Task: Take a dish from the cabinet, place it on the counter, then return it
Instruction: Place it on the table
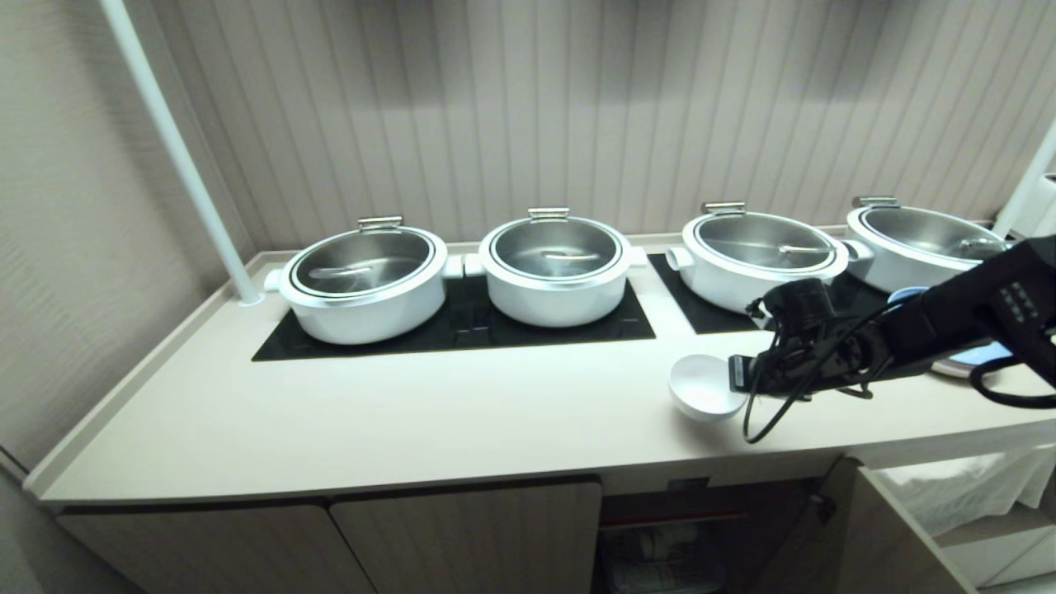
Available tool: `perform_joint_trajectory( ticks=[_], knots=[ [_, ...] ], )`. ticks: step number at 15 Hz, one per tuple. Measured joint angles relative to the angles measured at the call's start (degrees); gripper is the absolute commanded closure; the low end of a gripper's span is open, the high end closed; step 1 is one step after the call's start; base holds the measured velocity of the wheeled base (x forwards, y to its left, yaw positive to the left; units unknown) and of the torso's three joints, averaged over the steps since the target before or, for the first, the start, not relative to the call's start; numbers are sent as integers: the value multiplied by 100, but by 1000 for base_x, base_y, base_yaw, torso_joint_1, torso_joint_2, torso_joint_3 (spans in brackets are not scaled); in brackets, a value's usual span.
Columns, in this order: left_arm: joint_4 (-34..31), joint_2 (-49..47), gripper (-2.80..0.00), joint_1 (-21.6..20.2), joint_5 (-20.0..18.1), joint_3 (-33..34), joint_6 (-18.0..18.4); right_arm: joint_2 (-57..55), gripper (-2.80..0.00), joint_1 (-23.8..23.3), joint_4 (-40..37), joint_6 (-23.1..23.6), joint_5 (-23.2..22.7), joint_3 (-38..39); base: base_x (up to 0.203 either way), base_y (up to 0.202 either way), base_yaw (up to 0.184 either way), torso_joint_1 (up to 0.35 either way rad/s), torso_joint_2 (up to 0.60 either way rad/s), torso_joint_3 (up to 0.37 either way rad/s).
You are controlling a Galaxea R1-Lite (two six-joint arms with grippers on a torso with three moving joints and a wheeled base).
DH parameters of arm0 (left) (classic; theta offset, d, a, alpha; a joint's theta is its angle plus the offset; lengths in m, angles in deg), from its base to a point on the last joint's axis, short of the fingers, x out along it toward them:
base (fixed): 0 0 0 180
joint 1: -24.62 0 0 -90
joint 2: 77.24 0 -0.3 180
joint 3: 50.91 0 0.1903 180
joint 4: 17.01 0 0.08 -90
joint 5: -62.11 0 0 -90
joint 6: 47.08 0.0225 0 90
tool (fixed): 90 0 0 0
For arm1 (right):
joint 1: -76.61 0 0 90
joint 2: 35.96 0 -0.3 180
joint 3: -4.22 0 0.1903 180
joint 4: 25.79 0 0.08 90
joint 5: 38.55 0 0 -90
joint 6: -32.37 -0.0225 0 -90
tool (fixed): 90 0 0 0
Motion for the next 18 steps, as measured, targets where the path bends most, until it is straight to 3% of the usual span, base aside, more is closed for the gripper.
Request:
perform_joint_trajectory(
  ticks=[18],
  knots=[
    [0,0,0,0,-2,0,0,-414,0,-96,-27,-30,62,-246,0,0,0,0,0,0]
  ],
)
